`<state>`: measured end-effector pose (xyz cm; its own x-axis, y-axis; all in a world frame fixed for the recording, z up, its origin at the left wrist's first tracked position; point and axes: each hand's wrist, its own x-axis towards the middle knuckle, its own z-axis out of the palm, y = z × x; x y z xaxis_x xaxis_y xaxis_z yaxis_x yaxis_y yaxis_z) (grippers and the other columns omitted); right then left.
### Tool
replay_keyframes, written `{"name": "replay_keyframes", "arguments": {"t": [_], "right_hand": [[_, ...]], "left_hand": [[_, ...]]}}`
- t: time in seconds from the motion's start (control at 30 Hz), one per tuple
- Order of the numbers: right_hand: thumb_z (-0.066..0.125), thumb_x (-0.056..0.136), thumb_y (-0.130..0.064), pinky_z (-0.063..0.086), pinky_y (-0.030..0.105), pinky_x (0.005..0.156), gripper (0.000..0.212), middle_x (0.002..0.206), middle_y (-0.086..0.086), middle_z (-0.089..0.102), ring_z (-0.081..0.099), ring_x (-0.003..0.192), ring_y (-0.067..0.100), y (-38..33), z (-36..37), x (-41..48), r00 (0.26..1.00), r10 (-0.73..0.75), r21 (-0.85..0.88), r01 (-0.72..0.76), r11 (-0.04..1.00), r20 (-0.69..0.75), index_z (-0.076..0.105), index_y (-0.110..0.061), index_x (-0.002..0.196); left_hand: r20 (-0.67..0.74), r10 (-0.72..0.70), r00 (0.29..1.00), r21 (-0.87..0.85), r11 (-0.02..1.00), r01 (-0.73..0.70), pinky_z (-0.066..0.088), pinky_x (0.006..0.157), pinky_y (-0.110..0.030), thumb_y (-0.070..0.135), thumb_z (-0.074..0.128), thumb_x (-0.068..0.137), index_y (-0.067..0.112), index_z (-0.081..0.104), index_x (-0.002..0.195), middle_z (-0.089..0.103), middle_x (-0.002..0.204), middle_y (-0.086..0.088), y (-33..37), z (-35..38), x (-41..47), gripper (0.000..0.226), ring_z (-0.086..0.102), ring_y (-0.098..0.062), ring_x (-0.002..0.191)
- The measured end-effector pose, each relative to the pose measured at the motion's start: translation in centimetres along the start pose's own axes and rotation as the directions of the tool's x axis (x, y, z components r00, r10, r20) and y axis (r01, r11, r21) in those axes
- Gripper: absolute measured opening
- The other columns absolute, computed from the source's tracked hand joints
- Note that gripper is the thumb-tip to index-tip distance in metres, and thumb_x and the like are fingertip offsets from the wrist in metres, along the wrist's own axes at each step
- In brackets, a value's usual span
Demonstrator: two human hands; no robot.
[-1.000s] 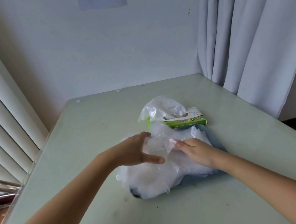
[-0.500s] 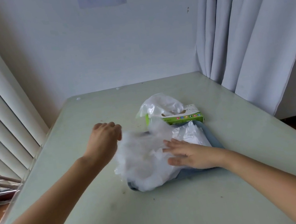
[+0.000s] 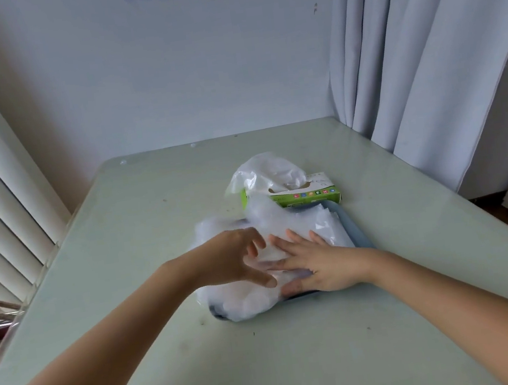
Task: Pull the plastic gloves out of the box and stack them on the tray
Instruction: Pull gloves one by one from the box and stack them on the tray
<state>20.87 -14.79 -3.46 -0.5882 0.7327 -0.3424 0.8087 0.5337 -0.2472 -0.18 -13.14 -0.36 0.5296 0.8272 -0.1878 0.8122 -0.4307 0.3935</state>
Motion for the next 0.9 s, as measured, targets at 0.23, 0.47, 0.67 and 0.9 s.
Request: {"name": "replay_keyframes", "arguments": {"t": [0.23, 0.47, 0.67, 0.9], "right_hand": [[0.036, 0.094, -0.060, -0.017, 0.041, 0.116, 0.053, 0.158, -0.010, -0.021, -0.027, 0.142, 0.013, -0.1, 0.0, -0.3, 1.000, -0.004, 0.045, 0.005, 0.999, -0.007, 0.011, -0.061, 0.141], [0.028, 0.093, -0.063, -0.018, 0.039, 0.115, 0.044, 0.158, -0.015, -0.015, -0.025, 0.142, 0.008, 0.2, -0.3, -0.3, 1.000, -0.021, 0.176, 0.019, 0.984, 0.006, 0.023, -0.065, 0.137], [0.034, 0.100, -0.046, -0.010, 0.036, 0.118, 0.032, 0.158, -0.016, 0.013, -0.007, 0.146, 0.004, 0.2, -1.1, -0.1, 0.996, 0.034, 0.485, 0.007, 0.874, -0.077, 0.062, -0.046, 0.117], [0.066, 0.088, -0.032, 0.013, 0.046, 0.116, 0.008, 0.135, -0.010, 0.049, 0.033, 0.130, 0.000, -1.4, -0.4, 0.7, 0.958, 0.120, 0.413, -0.002, 0.911, -0.259, 0.065, -0.024, 0.086]], "left_hand": [[-0.136, -0.049, 0.990, 0.089, 0.994, 0.061, 0.035, 0.071, -0.024, 0.033, 0.059, 0.084, 0.030, 0.045, 0.068, 0.048, 0.074, 0.014, -1.2, 2.1, 0.9, 0.022, 0.047, -0.015, 0.079], [0.119, -0.018, 0.993, 0.107, 0.994, 0.006, 0.037, 0.079, -0.020, 0.017, 0.052, 0.089, 0.037, 0.049, 0.066, 0.046, 0.094, 0.012, -2.5, -0.4, -1.3, 0.031, 0.045, -0.012, 0.090], [0.283, -0.112, 0.952, 0.306, 0.952, 0.021, 0.044, 0.096, -0.030, 0.018, 0.053, 0.083, 0.039, 0.063, 0.061, 0.056, 0.109, 0.015, -2.6, -3.6, -3.4, 0.032, 0.053, -0.008, 0.104], [-0.096, -0.080, 0.992, 0.201, 0.975, 0.098, 0.043, 0.084, -0.021, 0.011, 0.049, 0.091, 0.029, 0.069, 0.087, 0.061, 0.095, 0.010, -0.1, -5.5, -3.1, 0.027, 0.058, -0.010, 0.095]]}}
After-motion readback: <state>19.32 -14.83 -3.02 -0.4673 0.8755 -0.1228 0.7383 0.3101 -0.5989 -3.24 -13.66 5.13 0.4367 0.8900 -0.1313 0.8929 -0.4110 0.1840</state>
